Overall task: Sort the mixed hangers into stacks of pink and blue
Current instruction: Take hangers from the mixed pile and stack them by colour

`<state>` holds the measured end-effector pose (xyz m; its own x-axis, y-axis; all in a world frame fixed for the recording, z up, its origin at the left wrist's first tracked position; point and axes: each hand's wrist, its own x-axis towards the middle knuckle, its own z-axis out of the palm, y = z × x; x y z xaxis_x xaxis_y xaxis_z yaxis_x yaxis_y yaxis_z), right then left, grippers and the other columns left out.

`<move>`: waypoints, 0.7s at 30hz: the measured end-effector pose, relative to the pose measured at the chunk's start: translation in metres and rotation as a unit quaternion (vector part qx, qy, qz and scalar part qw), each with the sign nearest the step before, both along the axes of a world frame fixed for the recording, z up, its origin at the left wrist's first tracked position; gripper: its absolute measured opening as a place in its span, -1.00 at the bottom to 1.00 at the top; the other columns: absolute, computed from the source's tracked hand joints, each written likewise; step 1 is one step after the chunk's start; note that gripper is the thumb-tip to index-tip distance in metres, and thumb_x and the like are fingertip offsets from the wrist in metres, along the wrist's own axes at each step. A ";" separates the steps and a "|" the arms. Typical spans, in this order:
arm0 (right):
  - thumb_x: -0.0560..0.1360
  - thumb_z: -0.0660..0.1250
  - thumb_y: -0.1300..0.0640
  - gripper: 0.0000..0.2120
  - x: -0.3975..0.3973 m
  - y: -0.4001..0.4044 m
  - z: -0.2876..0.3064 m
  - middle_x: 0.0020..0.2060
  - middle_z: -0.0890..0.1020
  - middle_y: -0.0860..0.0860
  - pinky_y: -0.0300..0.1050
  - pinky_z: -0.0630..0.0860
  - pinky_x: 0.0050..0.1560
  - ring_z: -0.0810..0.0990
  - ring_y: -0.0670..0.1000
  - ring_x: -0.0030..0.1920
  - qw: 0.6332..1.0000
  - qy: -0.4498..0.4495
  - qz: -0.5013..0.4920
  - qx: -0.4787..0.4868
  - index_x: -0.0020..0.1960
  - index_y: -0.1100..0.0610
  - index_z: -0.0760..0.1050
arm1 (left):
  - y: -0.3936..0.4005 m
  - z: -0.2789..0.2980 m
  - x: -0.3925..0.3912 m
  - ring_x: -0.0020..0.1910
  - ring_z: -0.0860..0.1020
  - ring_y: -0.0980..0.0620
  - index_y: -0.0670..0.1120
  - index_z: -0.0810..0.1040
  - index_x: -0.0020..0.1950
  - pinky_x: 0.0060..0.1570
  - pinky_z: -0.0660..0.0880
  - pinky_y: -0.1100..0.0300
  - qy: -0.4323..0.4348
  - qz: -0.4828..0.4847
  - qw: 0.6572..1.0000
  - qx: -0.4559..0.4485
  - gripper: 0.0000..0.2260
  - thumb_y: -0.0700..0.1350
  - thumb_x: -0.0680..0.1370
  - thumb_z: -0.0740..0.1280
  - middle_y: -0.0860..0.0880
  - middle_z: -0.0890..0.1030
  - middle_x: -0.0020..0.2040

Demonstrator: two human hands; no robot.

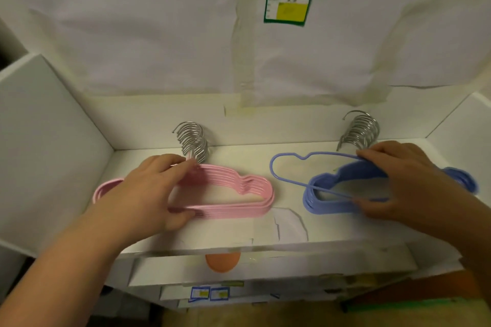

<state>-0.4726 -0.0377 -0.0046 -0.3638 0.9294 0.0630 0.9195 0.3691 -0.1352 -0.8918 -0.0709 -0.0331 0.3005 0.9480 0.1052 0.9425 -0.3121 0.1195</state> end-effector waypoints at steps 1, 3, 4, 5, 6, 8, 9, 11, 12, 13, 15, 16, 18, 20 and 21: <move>0.27 0.49 -0.24 -0.22 0.002 0.000 0.001 0.21 0.46 -0.04 -0.14 0.29 0.10 0.30 -0.08 0.13 1.000 0.003 -0.001 0.001 0.40 0.01 0.37 | 0.000 0.001 0.004 0.24 0.46 -0.09 -0.01 0.39 0.43 0.22 0.46 -0.01 0.005 0.003 1.000 0.006 -0.22 0.35 0.29 0.28 -0.03 0.48 0.29; 0.28 0.49 -0.25 -0.23 0.010 0.000 0.002 0.21 0.47 -0.04 -0.13 0.31 0.12 0.33 -0.05 0.15 1.000 0.004 -0.003 0.003 0.39 0.01 0.38 | 0.000 0.004 0.016 0.25 0.45 -0.11 -0.03 0.39 0.43 0.24 0.45 -0.03 0.011 0.009 1.000 0.024 -0.23 0.37 0.33 0.25 -0.06 0.48 0.29; 0.28 0.47 -0.28 -0.23 0.014 0.000 0.003 0.20 0.46 -0.06 -0.13 0.32 0.13 0.33 -0.06 0.16 1.000 0.002 -0.001 0.004 0.39 0.00 0.38 | 0.000 0.005 0.024 0.25 0.44 -0.10 -0.04 0.39 0.43 0.25 0.43 -0.02 0.010 0.010 0.999 0.032 -0.25 0.37 0.35 0.23 -0.06 0.49 0.29; 0.28 0.43 -0.33 -0.23 0.020 0.000 0.004 0.19 0.46 -0.08 -0.13 0.33 0.14 0.33 -0.07 0.16 1.000 -0.001 0.001 0.003 0.39 -0.01 0.38 | 0.000 0.007 0.032 0.25 0.43 -0.09 -0.04 0.38 0.43 0.26 0.42 -0.01 0.007 0.011 0.999 0.037 -0.26 0.35 0.36 0.22 -0.04 0.48 0.29; 0.26 0.37 -0.37 -0.22 0.026 0.000 0.006 0.17 0.44 -0.13 -0.14 0.34 0.15 0.32 -0.09 0.15 1.000 -0.005 0.005 -0.001 0.38 -0.03 0.38 | 0.001 0.008 0.042 0.25 0.42 -0.06 -0.03 0.38 0.43 0.26 0.41 0.01 0.002 0.010 0.999 0.041 -0.28 0.34 0.38 0.21 -0.03 0.48 0.29; 0.25 0.32 -0.41 -0.22 0.040 -0.001 0.007 0.12 0.39 -0.21 -0.17 0.37 0.15 0.32 -0.13 0.13 1.000 -0.016 0.017 -0.016 0.38 -0.08 0.36 | 0.001 0.008 0.062 0.25 0.40 -0.02 -0.01 0.37 0.44 0.26 0.40 0.03 -0.007 0.004 0.999 0.045 -0.30 0.32 0.39 0.20 0.01 0.48 0.28; 0.26 0.34 -0.39 -0.23 0.047 -0.001 0.007 0.11 0.38 -0.23 -0.18 0.37 0.14 0.31 -0.14 0.12 0.999 -0.021 0.022 -0.022 0.38 -0.09 0.35 | 0.002 0.007 0.072 0.25 0.40 -0.01 -0.01 0.37 0.44 0.26 0.40 0.03 -0.014 0.002 0.999 0.042 -0.31 0.32 0.40 0.19 0.02 0.47 0.28; 0.27 0.41 -0.33 -0.25 0.059 -0.002 0.005 0.11 0.38 -0.21 -0.19 0.37 0.15 0.31 -0.14 0.11 0.999 -0.021 0.027 -0.026 0.38 -0.09 0.34 | 0.002 0.005 0.093 0.26 0.39 -0.02 -0.01 0.37 0.45 0.26 0.41 0.02 -0.021 -0.004 0.999 0.035 -0.31 0.32 0.40 0.17 0.02 0.47 0.27; 0.28 0.43 -0.30 -0.25 0.066 -0.001 0.005 0.12 0.38 -0.20 -0.21 0.36 0.14 0.31 -0.14 0.12 0.999 -0.017 0.025 -0.029 0.39 -0.09 0.33 | 0.002 0.003 0.103 0.25 0.39 -0.03 -0.02 0.38 0.44 0.26 0.41 0.02 -0.018 -0.007 0.999 0.034 -0.31 0.32 0.41 0.16 0.01 0.47 0.26; 0.28 0.44 -0.28 -0.24 0.071 0.000 0.004 0.13 0.38 -0.19 -0.23 0.33 0.13 0.30 -0.14 0.12 0.999 -0.014 0.024 -0.030 0.40 -0.08 0.33 | 0.002 0.003 0.113 0.25 0.40 -0.03 -0.02 0.38 0.45 0.25 0.42 0.02 -0.015 -0.009 0.999 0.033 -0.32 0.31 0.42 0.15 0.00 0.47 0.26; 0.28 0.45 -0.26 -0.23 0.083 0.006 0.001 0.15 0.39 -0.17 -0.25 0.26 0.13 0.29 -0.14 0.12 0.999 -0.015 0.030 -0.023 0.41 -0.03 0.34 | 0.002 0.002 0.131 0.25 0.41 -0.04 -0.02 0.38 0.44 0.25 0.41 0.03 -0.013 -0.009 0.999 0.027 -0.34 0.29 0.42 0.16 0.00 0.48 0.26; 0.27 0.46 -0.25 -0.22 0.087 0.009 0.000 0.15 0.40 -0.14 -0.26 0.25 0.13 0.31 -0.12 0.13 0.999 -0.018 0.034 -0.019 0.40 0.00 0.36 | 0.003 0.000 0.139 0.24 0.42 -0.05 -0.03 0.40 0.44 0.25 0.42 0.04 -0.015 -0.008 1.000 0.026 -0.34 0.28 0.42 0.17 0.00 0.48 0.26; 0.25 0.41 -0.28 -0.22 0.092 0.018 -0.003 0.15 0.44 -0.10 -0.25 0.25 0.16 0.35 -0.06 0.14 0.998 -0.022 0.048 -0.018 0.38 0.05 0.40 | 0.003 -0.002 0.151 0.22 0.44 -0.08 -0.05 0.43 0.41 0.23 0.42 0.04 -0.023 -0.001 0.999 0.025 -0.35 0.26 0.41 0.18 -0.02 0.50 0.23; 0.23 0.31 -0.32 -0.21 0.094 0.025 -0.007 0.13 0.46 -0.07 -0.22 0.29 0.17 0.38 -0.02 0.13 0.997 -0.022 0.067 -0.025 0.35 0.08 0.43 | 0.001 -0.003 0.161 0.22 0.43 -0.07 -0.06 0.44 0.41 0.23 0.40 0.07 -0.023 0.016 0.999 0.024 -0.34 0.26 0.40 0.18 -0.02 0.51 0.23; 0.22 0.29 -0.32 -0.21 0.094 0.027 -0.009 0.13 0.47 -0.05 -0.18 0.34 0.17 0.40 0.00 0.12 0.997 -0.017 0.077 -0.026 0.34 0.10 0.44 | 0.000 -0.003 0.164 0.21 0.43 -0.07 -0.07 0.44 0.40 0.23 0.38 0.08 -0.020 0.024 0.999 0.025 -0.34 0.26 0.40 0.18 -0.03 0.52 0.22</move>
<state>-0.3786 -0.0104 -0.0132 -0.5038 0.8638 0.0006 0.8568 0.4998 -0.1272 -0.7275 -0.0709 -0.0363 0.2486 0.9545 0.1647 0.9514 -0.2725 0.1434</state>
